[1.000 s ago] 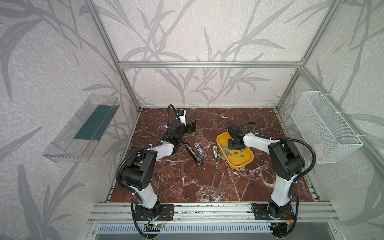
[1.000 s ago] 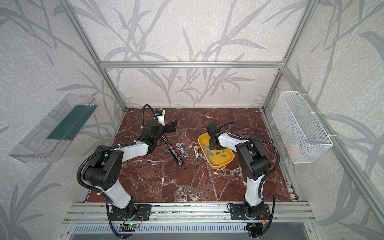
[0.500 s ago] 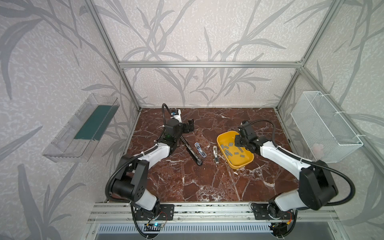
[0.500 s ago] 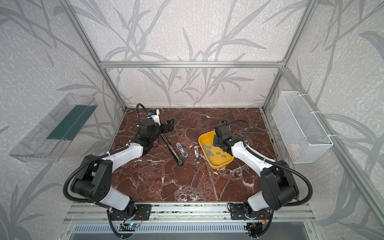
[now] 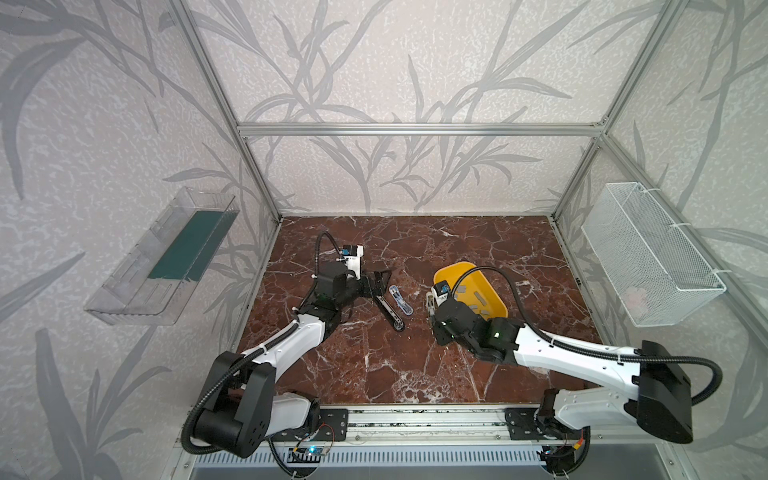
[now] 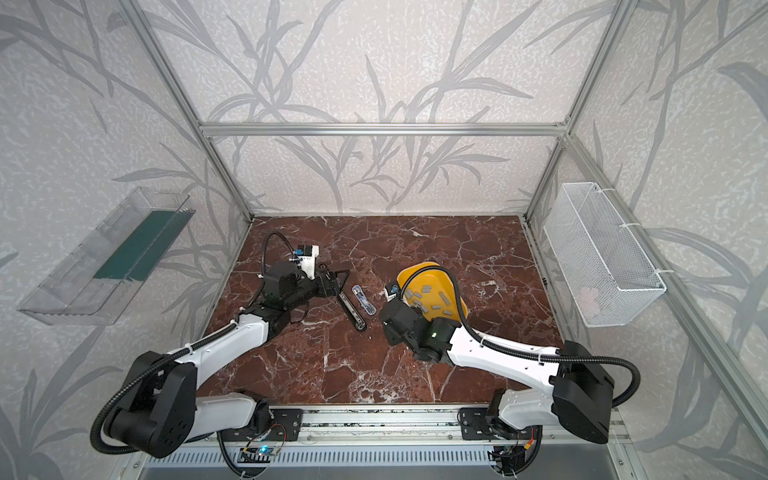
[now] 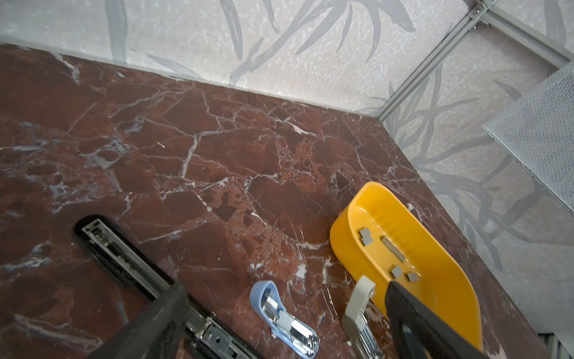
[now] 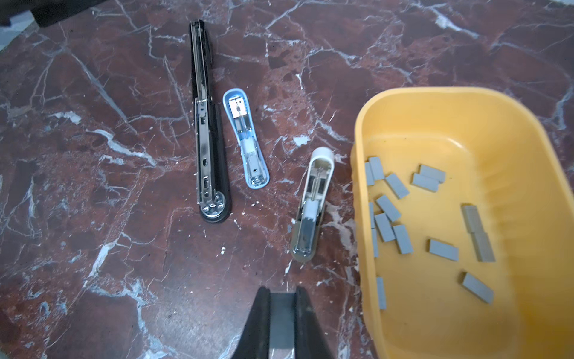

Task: Load the staples into the stapler
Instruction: 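Lift the strip from the tray while the left gripper nears the black stapler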

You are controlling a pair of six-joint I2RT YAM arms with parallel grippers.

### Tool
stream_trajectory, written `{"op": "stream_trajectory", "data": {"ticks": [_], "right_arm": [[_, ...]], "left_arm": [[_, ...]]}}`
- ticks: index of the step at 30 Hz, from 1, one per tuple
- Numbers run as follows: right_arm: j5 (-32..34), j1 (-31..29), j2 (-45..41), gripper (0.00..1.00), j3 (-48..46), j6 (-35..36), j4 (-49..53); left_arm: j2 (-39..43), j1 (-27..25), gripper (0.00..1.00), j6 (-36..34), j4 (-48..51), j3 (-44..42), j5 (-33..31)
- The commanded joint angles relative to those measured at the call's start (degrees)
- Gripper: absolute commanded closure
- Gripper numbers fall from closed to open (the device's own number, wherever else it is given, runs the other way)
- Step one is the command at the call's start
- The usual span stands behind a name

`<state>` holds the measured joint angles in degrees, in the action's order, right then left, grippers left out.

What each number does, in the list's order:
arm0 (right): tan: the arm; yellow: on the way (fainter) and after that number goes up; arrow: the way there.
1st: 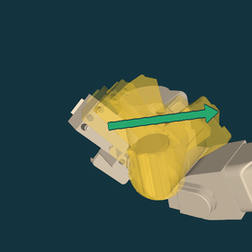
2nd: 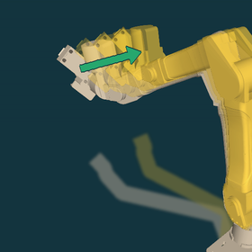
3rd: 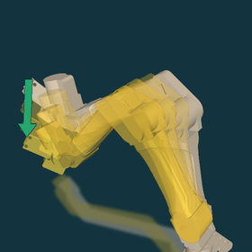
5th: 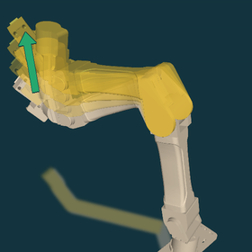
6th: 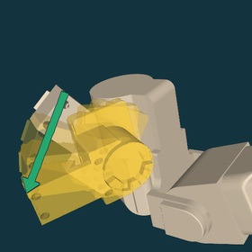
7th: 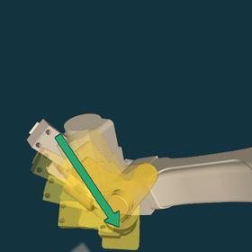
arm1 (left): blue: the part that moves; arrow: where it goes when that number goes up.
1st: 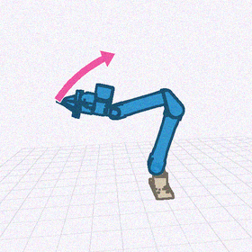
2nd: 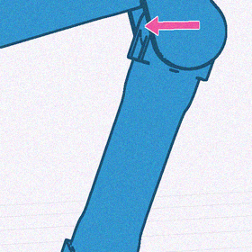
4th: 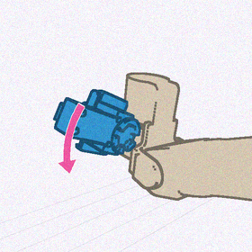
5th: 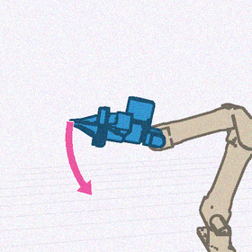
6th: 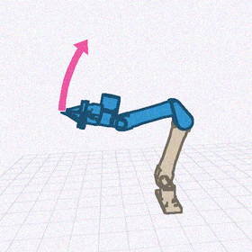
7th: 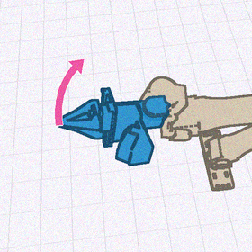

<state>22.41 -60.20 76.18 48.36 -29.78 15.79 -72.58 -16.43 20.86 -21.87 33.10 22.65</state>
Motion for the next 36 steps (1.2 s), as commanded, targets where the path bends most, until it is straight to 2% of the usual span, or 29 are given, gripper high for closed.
{"op": "stream_trajectory", "data": {"ticks": [1, 4, 9, 15, 21, 27, 31, 34, 36], "right_arm": [[2.9, -0.5, 2.8, 0.89, -1.8, -4.4, -3.2], [3.0, -0.5, 5.3, 0.89, -2.7, -5.5, -7.9], [5.2, -0.1, 10.0, 0.89, -0.4, -6.3, -8.7], [4.6, 5.6, 11.5, 0.9, -1.4, -7.8, -7.7], [2.1, 10.2, 11.0, 0.91, -4.1, -7.6, -9.0], [4.8, 11.6, 10.6, 0.91, -3.8, -5.3, -8.0], [4.1, 11.7, 10.6, 0.91, -3.8, -4.6, -8.8], [0.9, 11.7, 10.6, 0.92, -2.3, -4.3, -8.7], [0.3, 10.8, 10.4, 0.93, -1.5, -4.5, -8.9]], "left_arm": [[3.2, 0.0, 0.01, -3.2, 3.8, -2.7, 4.4], [4.8, -0.2, 0.01, -1.9, 1.3, -6.5, 3.9], [3.2, -0.9, 0.01, -0.4, -3.2, -10.2, 4.6], [-0.5, -1.1, 0.01, -0.6, -5.6, -9.7, 7.3], [4.7, -1.3, 0.01, -1.1, -5.0, -11.4, 5.8], [7.3, -1.9, 0.01, -1.6, -5.0, -11.9, 5.9], [8.0, -1.9, 0.01, -2.5, -4.4, -11.0, 1.9], [7.5, -1.7, 0.01, -4.2, 0.7, -5.2, -5.3], [7.3, -1.6, 0.01, -6.1, 6.6, -1.9, -3.7]]}}
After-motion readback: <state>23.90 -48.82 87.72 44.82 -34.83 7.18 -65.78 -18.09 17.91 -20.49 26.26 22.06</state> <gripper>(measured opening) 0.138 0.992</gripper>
